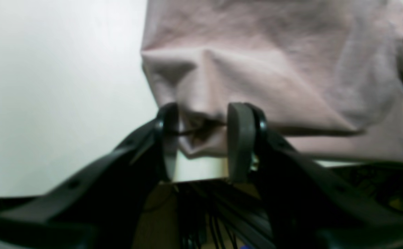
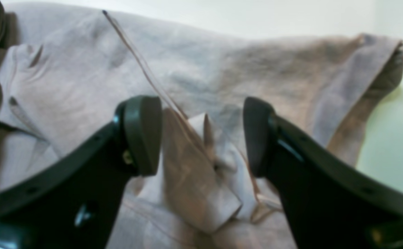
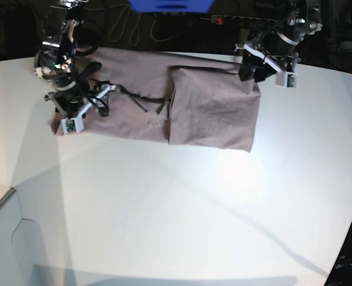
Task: Layout the t-shirt on the table in an organized manner, then fold the t-shirt properly
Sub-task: 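Release the folded end and raise the left gripper away, then move the left gripper to the folded shirt's end and grasp it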
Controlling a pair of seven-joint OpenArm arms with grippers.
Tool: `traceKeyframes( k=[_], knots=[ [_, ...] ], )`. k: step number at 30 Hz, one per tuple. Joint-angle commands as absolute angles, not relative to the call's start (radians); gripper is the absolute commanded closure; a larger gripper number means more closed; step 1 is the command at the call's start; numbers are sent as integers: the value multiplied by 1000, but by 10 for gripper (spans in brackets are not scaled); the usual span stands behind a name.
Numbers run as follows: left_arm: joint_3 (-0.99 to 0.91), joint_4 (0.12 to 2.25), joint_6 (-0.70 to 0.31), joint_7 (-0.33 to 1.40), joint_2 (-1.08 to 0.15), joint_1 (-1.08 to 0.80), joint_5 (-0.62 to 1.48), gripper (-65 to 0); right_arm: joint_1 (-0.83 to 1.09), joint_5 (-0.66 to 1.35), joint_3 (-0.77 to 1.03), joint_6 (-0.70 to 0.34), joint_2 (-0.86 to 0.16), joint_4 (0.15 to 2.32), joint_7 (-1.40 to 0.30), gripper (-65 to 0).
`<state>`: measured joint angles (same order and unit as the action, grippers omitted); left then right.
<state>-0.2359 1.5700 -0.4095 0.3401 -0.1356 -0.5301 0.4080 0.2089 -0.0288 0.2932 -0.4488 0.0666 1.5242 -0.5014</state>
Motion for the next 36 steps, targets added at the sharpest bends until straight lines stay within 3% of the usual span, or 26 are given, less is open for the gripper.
traceKeyframes(
  k=[1, 9, 17, 36],
  knots=[
    [-240, 1615, -418, 314, -140, -538, 420, -231, 199, -19, 292, -450, 64, 1538, -479, -377],
    [-240, 1679, -414, 317, -131, -489, 418, -231, 199, -19, 292, -450, 64, 1538, -479, -377],
    [-231, 1508, -415, 318, -104, -406, 410, -231, 199, -19, 292, -450, 64, 1538, -479, -377],
    [-231, 1389, -417, 311, -110, -418, 410, -231, 188, -19, 292, -450, 64, 1540, -479, -379]
  ],
)
